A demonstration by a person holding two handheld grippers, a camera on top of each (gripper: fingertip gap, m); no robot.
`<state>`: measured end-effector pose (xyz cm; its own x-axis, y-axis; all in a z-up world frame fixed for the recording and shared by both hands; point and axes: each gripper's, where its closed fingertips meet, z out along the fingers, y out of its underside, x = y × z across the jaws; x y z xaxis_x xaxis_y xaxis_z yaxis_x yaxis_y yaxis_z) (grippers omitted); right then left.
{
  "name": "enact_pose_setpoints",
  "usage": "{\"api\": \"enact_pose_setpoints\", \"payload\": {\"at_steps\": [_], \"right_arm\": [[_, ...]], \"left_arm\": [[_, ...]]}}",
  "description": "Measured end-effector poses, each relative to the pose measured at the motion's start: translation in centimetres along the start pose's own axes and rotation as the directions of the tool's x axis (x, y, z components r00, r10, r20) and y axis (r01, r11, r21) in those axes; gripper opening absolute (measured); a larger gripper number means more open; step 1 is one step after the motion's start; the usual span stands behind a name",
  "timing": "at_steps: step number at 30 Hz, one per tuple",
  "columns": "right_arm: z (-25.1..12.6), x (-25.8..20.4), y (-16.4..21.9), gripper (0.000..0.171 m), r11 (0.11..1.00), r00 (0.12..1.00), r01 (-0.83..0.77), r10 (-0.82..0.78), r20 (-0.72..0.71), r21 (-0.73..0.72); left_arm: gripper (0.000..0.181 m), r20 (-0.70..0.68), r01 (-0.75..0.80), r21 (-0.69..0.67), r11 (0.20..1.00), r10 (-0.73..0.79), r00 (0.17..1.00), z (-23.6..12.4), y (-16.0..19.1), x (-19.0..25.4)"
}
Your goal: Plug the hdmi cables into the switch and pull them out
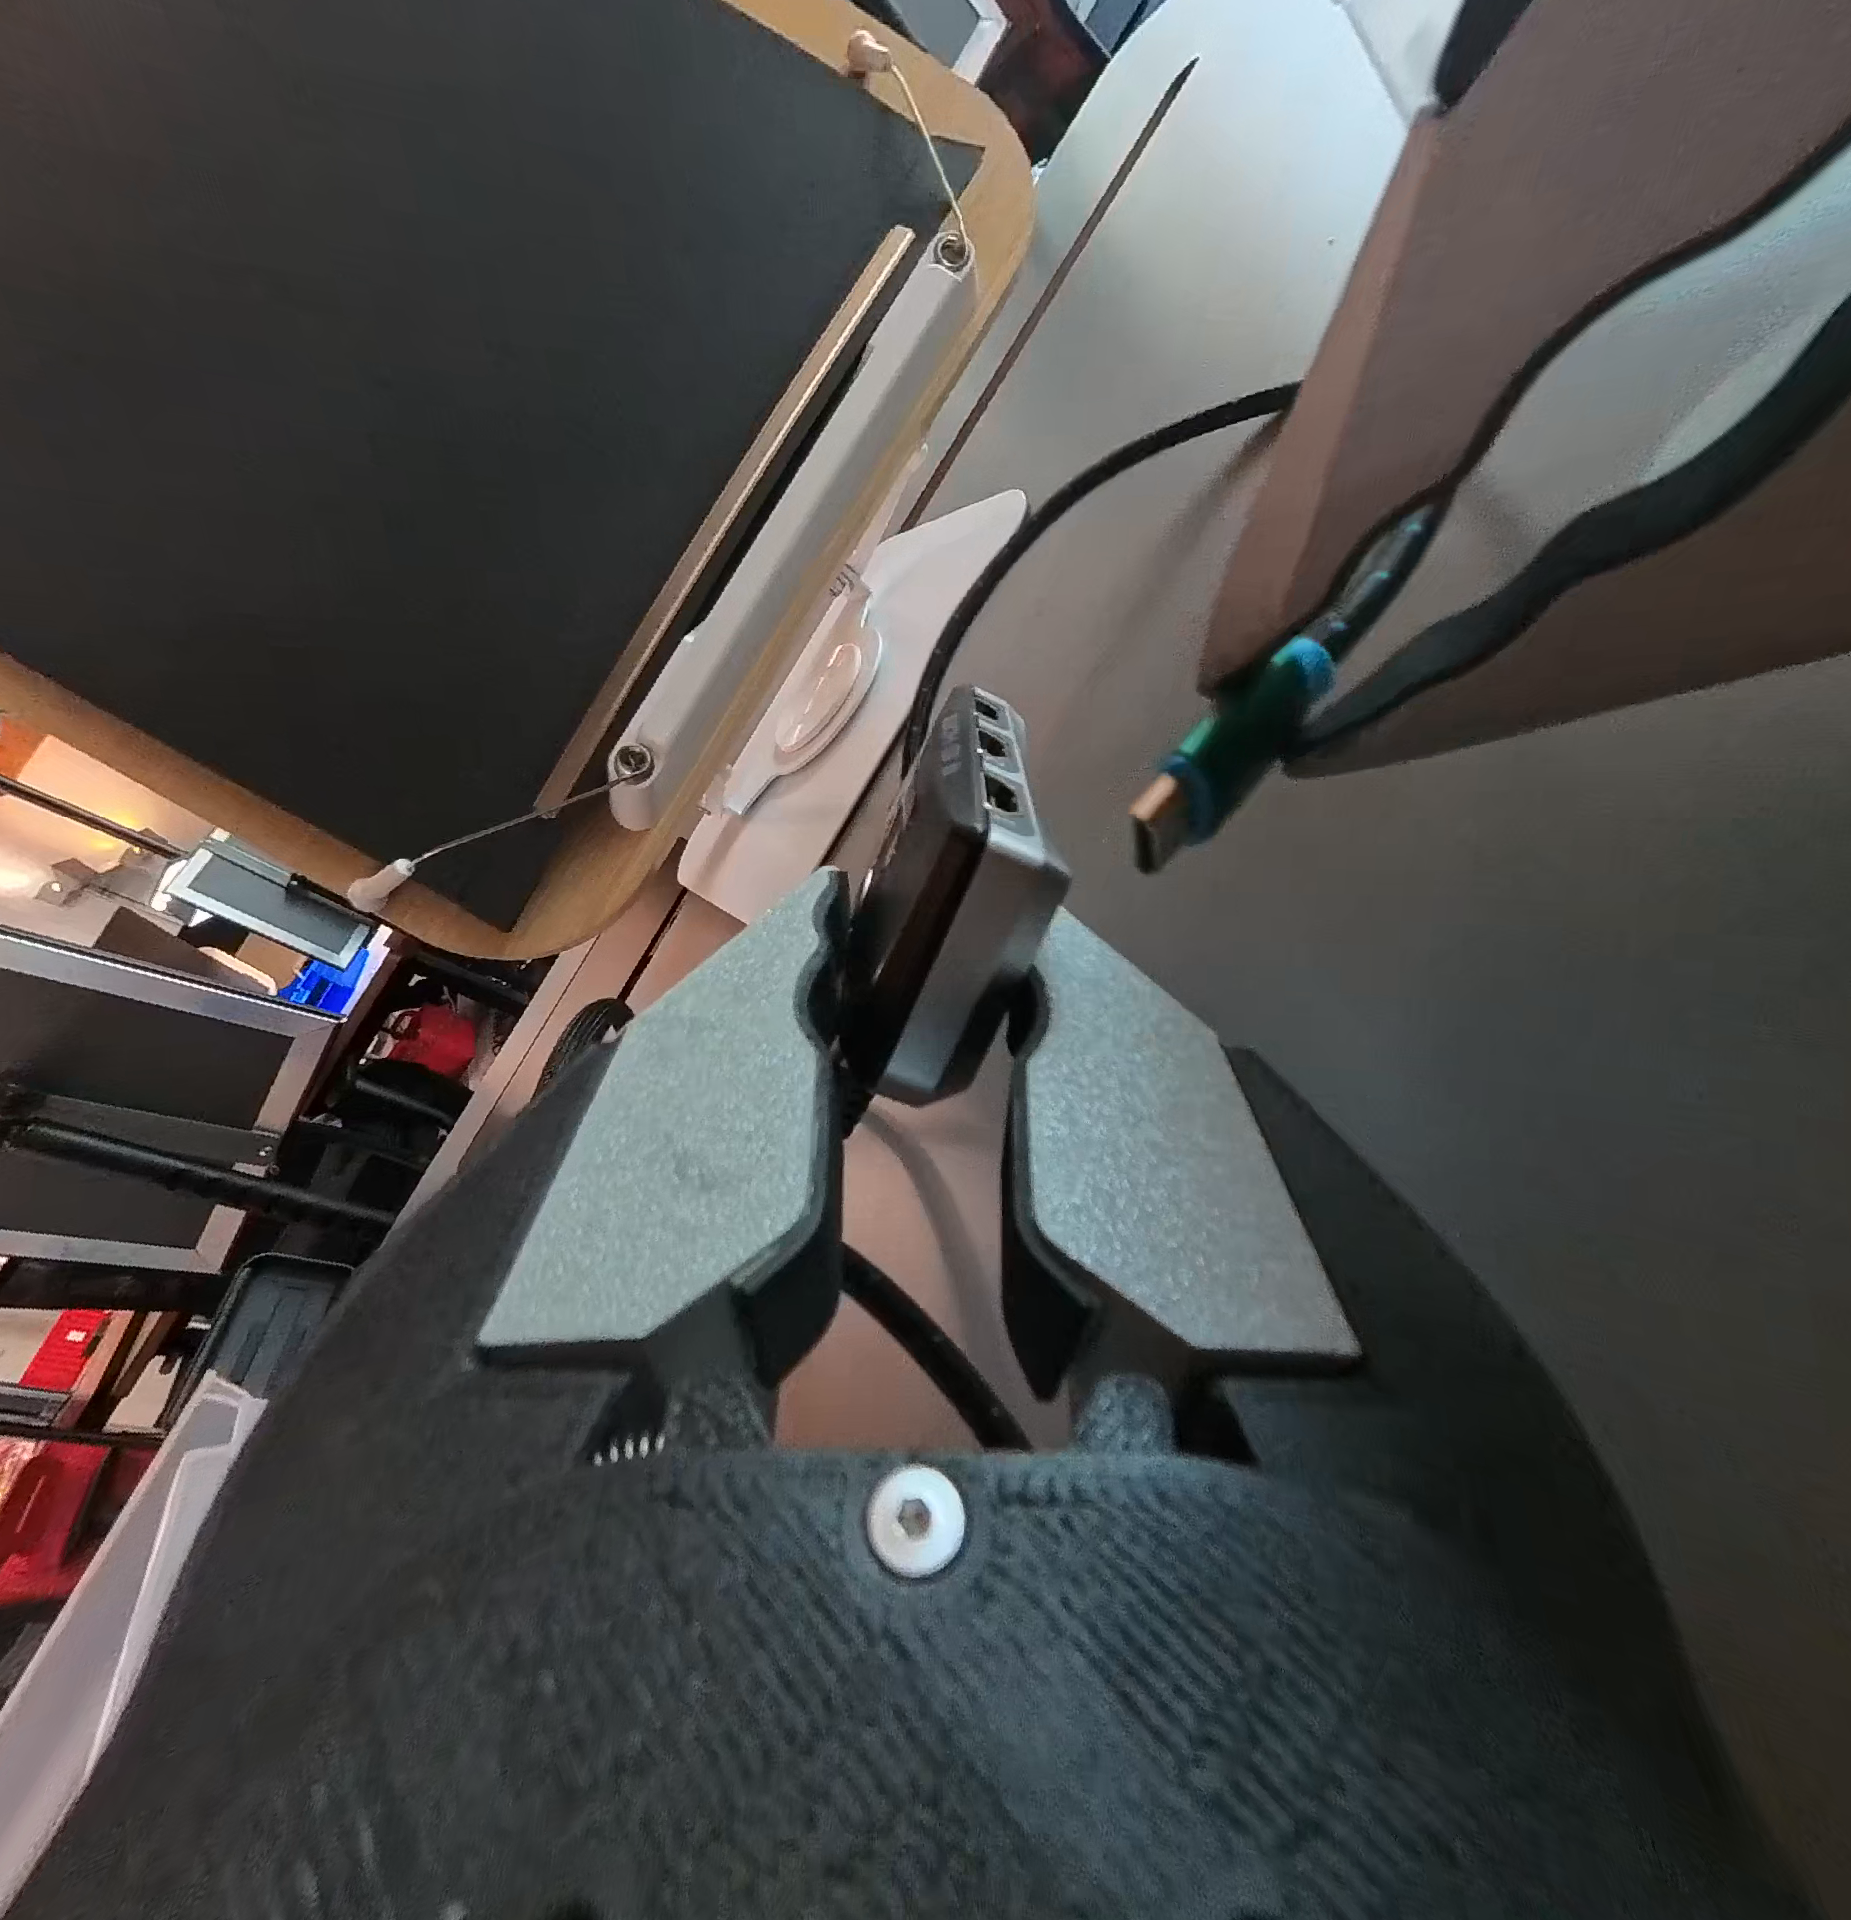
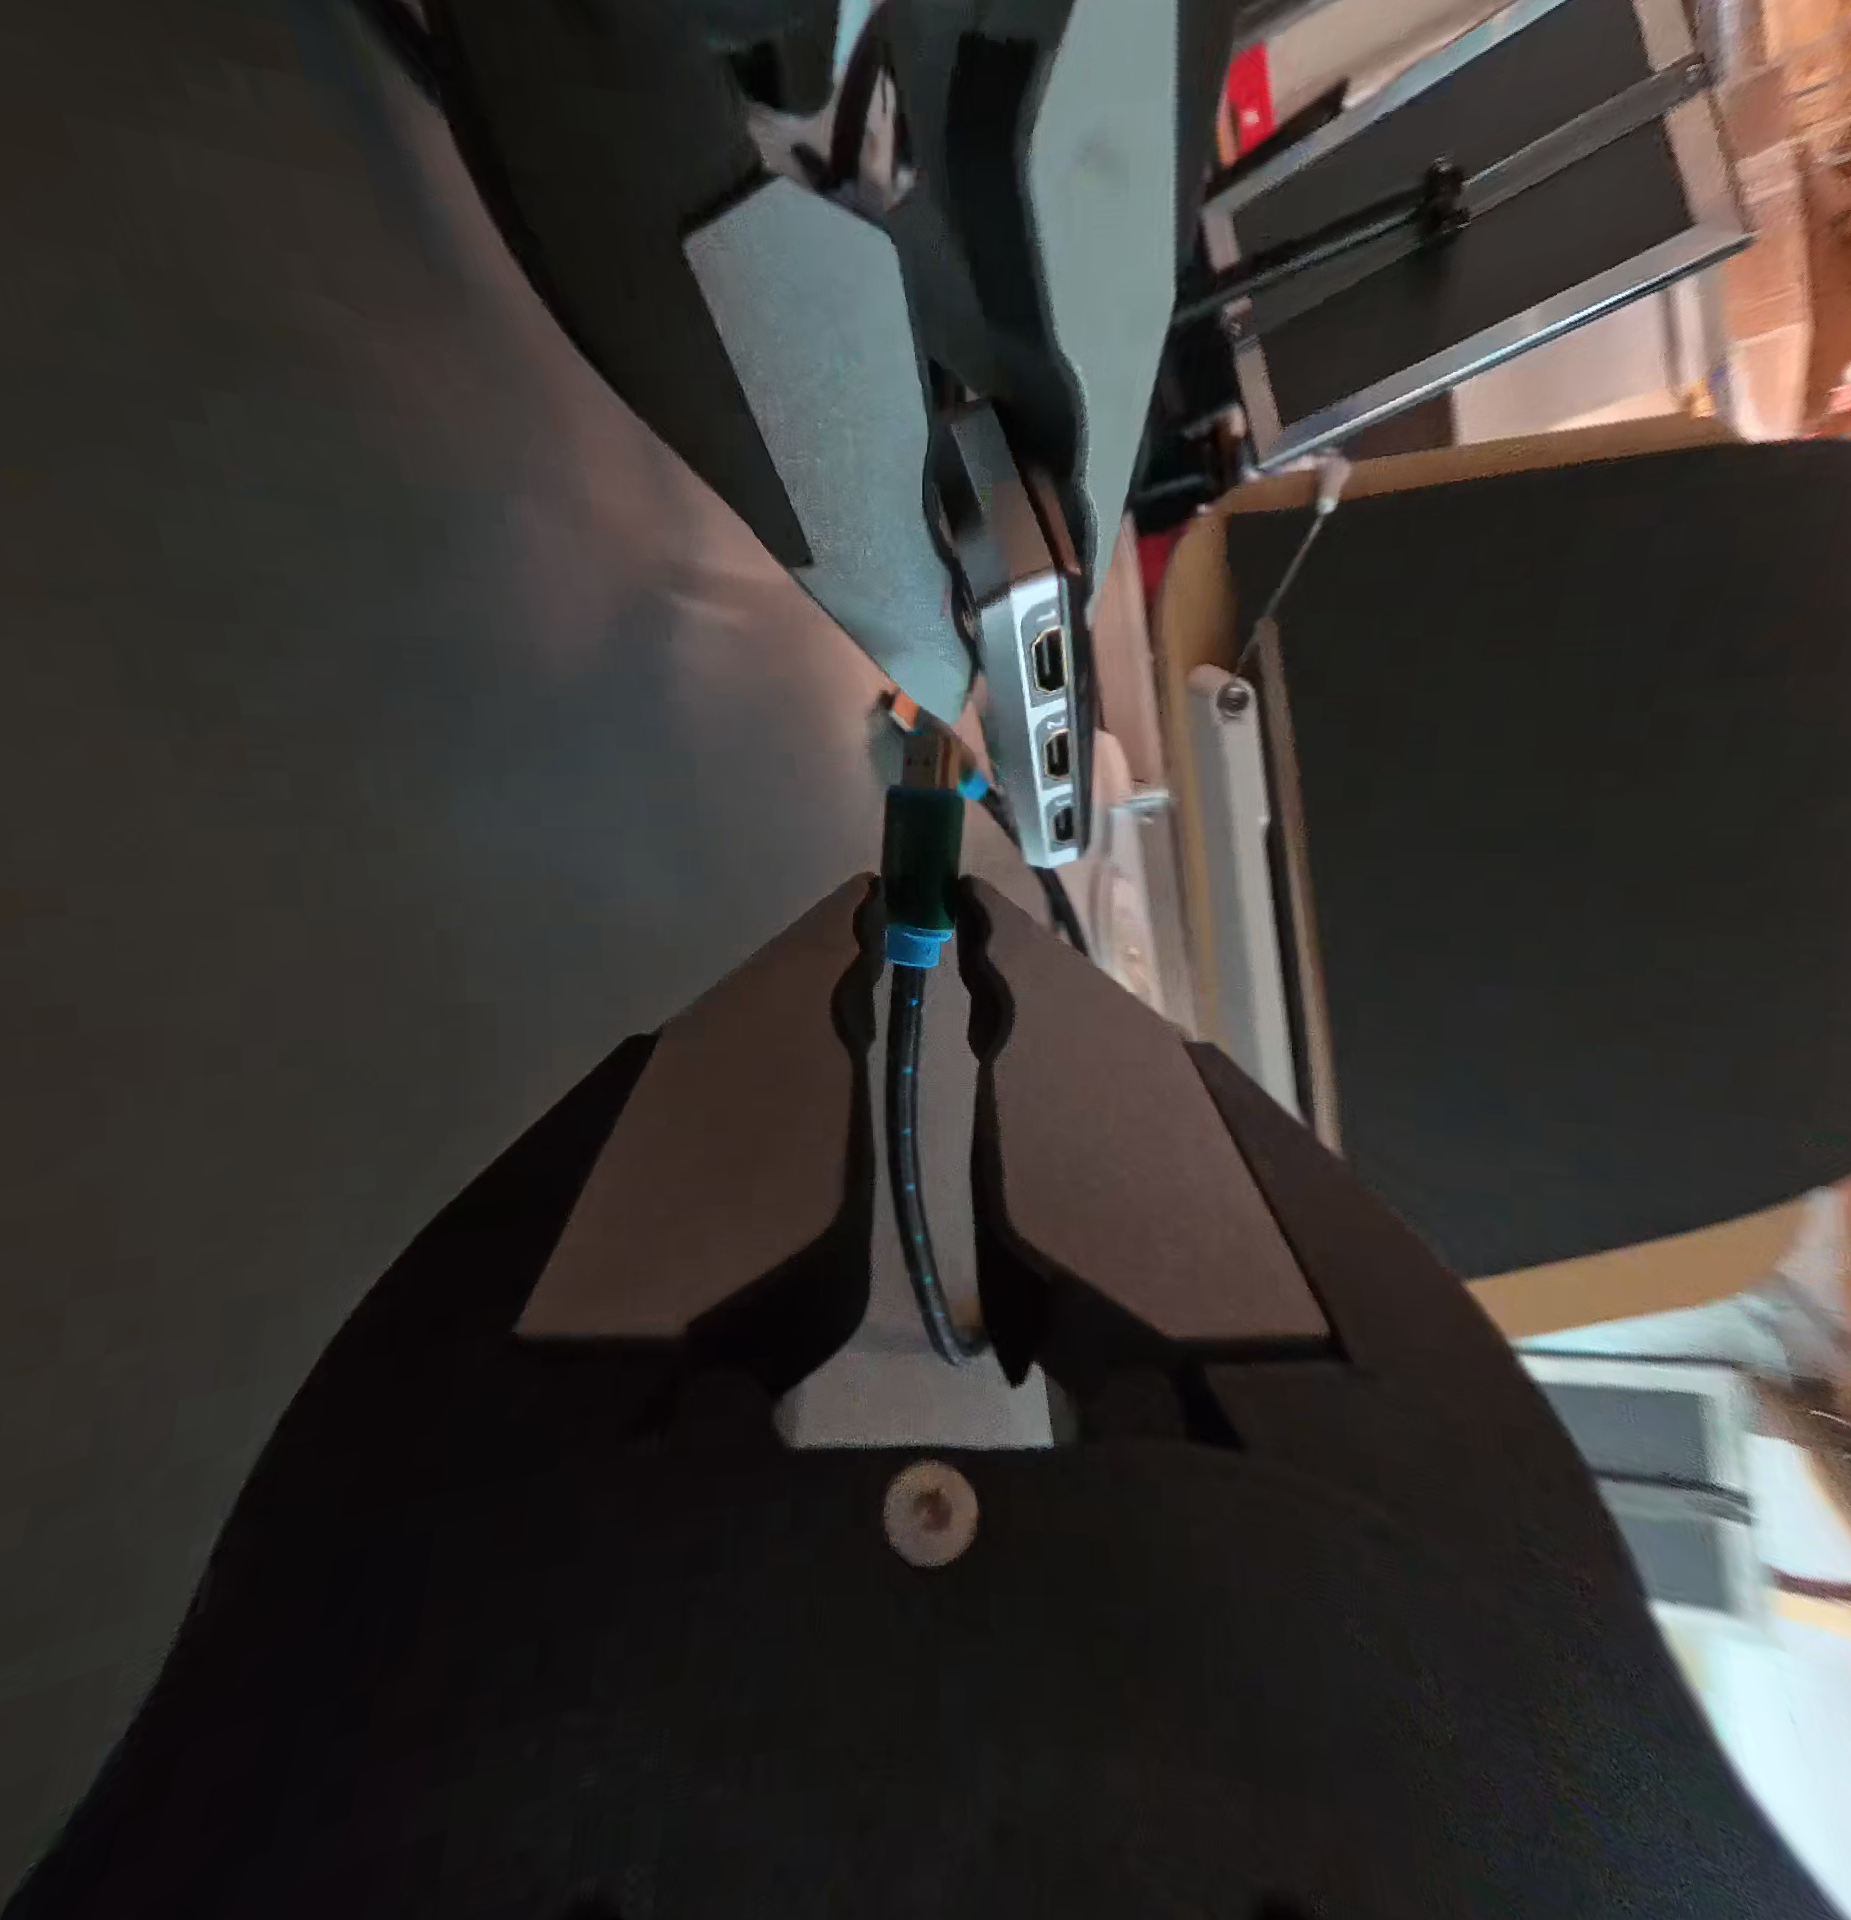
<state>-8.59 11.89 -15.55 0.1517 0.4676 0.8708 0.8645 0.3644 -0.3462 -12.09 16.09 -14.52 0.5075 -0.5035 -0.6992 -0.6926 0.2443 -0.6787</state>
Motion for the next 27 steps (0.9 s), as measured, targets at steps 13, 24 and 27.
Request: {"api": "enact_pose_setpoints", "payload": {"at_steps": [13,24,27], "right_arm": [[-0.8,-1.3,0.0,0.007,0.924,0.9,-0.359,0.305,0.311,0.131],[-0.1,-4.2,0.6,0.008,0.914,0.822,-0.403,0.337,0.458,0.049],[-0.1,-4.2,0.7,0.013,0.905,0.806,-0.423,0.354,0.475,0.043]], "left_arm": [[0.028,0.013,0.006,-0.005,1.0,-0.006,1.0,-0.1,0.1,-0.3],[0.028,0.013,0.006,-0.004,1.0,-0.006,1.0,-0.1,0.1,-0.4],[0.028,0.014,0.005,-0.003,1.0,-0.005,1.0,-0.1,0.0,-0.4]]}}
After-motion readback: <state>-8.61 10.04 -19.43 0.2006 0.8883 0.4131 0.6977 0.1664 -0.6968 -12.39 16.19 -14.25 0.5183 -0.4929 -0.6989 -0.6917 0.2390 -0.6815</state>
